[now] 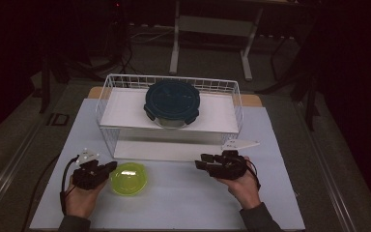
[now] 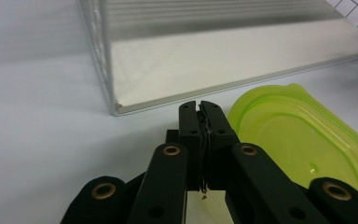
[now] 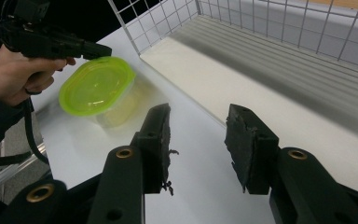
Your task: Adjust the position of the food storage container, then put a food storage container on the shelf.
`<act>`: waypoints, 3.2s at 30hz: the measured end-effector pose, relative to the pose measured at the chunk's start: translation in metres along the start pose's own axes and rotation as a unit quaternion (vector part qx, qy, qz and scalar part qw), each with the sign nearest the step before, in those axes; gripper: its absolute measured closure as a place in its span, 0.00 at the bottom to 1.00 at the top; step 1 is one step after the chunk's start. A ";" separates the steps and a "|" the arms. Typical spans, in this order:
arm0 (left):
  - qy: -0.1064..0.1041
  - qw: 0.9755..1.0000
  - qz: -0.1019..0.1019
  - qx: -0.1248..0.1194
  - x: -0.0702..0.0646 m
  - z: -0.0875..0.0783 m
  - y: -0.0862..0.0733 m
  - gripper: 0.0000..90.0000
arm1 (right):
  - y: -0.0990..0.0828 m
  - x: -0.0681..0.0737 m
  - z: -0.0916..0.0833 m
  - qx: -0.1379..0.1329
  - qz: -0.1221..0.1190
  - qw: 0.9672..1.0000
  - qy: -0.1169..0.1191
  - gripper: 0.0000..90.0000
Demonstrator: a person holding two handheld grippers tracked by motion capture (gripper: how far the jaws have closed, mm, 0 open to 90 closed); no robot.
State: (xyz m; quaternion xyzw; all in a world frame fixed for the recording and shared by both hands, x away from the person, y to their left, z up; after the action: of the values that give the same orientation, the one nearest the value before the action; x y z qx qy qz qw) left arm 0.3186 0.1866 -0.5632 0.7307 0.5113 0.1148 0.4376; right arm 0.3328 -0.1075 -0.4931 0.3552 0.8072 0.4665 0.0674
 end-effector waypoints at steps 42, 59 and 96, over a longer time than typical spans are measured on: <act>-0.034 0.999 0.003 -0.015 -0.022 0.003 0.008 0.78 | -0.007 0.002 0.006 0.008 0.003 1.000 0.004 0.65; -0.061 0.998 0.000 -0.033 -0.025 -0.020 0.007 0.65 | -0.014 0.014 0.020 0.023 0.003 1.000 0.021 0.62; -0.128 0.991 -0.039 -0.021 -0.034 -0.029 -0.024 0.50 | -0.029 0.058 0.078 0.061 0.037 0.994 0.081 0.58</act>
State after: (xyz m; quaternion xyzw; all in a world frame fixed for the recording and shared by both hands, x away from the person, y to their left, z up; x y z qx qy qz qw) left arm 0.2701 0.1753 -0.5552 0.7097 0.4764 0.0139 0.5189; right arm 0.3094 -0.0247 -0.5470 0.3495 0.8233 0.4457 -0.0370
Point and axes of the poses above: each handheld gripper's, and its own axes: z roughly forward along the jaws, y roughly out of its top, x roughly to its left, the point moved 10 cm from there along z, roughly forward along the jaws, and after that the axes turned 6 degrees about -y, right-handed, at the moved point
